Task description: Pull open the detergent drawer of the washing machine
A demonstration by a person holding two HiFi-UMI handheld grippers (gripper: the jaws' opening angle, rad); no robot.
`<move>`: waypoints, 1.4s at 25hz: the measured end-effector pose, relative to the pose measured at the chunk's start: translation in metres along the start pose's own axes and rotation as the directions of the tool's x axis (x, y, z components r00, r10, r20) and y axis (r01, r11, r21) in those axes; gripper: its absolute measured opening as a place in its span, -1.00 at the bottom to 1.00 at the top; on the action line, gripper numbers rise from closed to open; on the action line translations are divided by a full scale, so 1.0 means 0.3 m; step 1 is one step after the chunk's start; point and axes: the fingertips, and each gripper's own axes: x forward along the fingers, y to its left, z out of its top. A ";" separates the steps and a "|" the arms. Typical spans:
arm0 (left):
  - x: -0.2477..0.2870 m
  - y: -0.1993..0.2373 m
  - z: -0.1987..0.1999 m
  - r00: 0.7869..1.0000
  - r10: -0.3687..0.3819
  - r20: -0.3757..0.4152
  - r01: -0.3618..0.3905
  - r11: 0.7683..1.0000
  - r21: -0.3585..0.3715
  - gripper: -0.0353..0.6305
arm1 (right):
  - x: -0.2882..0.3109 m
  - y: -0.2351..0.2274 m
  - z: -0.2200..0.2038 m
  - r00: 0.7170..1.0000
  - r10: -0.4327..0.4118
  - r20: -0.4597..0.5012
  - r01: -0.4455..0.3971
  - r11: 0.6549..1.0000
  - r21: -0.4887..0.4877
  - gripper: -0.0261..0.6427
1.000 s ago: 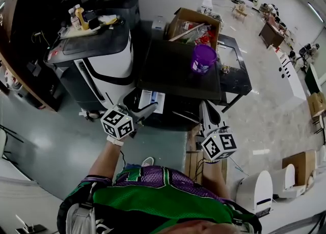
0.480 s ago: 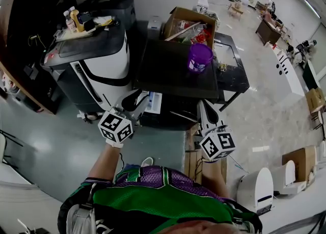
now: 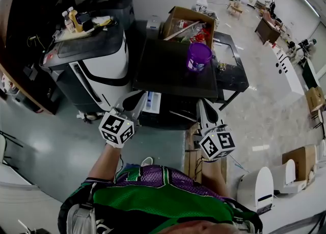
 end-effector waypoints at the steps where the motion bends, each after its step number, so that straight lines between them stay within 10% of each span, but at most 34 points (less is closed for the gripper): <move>1: 0.001 0.001 -0.001 1.000 0.003 -0.004 -0.003 1.000 -0.001 -0.84 | 0.000 0.001 0.001 1.000 0.001 0.001 -0.001 1.000 -0.001 -0.92; 35: 0.022 -0.070 0.022 0.998 -0.051 0.020 0.052 0.999 -0.007 -0.83 | -0.036 0.006 0.017 1.000 -0.017 0.000 0.017 0.999 -0.044 -0.92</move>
